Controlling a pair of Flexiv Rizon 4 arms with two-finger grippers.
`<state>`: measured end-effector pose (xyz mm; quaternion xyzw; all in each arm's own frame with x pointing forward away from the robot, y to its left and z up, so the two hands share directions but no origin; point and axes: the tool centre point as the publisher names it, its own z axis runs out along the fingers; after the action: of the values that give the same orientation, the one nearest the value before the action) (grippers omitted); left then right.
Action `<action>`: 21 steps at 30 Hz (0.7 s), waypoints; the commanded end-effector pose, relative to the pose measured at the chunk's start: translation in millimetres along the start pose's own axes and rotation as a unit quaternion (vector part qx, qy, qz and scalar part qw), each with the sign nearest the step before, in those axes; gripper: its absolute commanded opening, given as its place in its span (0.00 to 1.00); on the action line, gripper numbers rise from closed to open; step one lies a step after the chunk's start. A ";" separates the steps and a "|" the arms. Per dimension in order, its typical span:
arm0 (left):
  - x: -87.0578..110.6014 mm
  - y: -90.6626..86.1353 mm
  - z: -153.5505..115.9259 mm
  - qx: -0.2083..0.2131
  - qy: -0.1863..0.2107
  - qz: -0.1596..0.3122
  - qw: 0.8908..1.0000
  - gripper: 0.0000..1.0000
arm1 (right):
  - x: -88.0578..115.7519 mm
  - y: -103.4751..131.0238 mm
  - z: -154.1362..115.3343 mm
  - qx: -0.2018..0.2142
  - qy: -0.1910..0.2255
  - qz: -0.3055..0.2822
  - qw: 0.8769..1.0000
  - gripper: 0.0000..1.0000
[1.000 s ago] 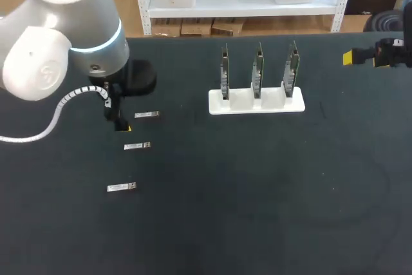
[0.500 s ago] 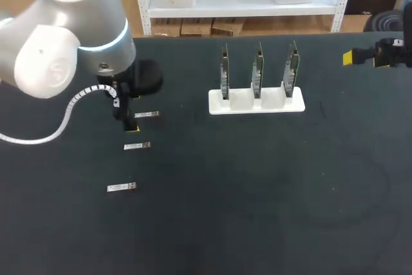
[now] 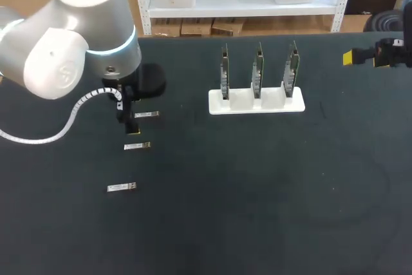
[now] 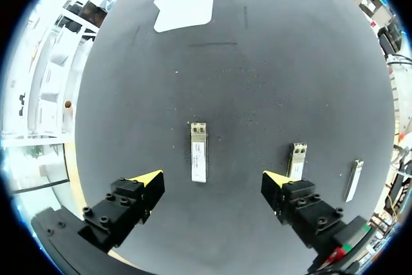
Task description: Pick up the optical module with the left hand, and insert it into the network port with the right hand.
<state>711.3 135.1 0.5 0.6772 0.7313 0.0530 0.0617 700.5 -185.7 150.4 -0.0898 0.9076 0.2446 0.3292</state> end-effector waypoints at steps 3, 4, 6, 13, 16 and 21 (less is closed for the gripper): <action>-1.5 8.6 8.8 0.009 0.005 -0.013 1.000 1.00 | 0.4 1.2 -0.3 0.003 0.000 0.001 1.000 1.00; -1.5 8.9 9.4 0.009 0.005 -0.013 1.000 1.00 | 0.4 1.2 -0.3 0.003 0.000 0.001 1.000 1.00; -1.1 9.4 11.0 0.010 0.007 -0.016 1.000 1.00 | 0.4 1.2 -0.3 0.003 0.000 0.001 1.000 1.00; -0.8 11.6 11.4 0.011 0.004 -0.018 1.000 1.00 | 0.4 1.2 -0.3 0.003 0.000 0.001 1.000 1.00; -3.0 11.8 11.5 0.011 0.003 -0.017 1.000 1.00 | 0.4 1.2 -0.3 0.003 0.000 0.001 1.000 1.00; -6.5 10.2 12.4 0.018 0.010 -0.009 1.000 1.00 | 0.4 1.2 -0.3 0.003 0.000 0.001 1.000 1.00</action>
<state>720.0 131.7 -9.8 0.6690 0.7402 0.0463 0.0497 700.5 -185.7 150.4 -0.0897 0.9076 0.2446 0.3292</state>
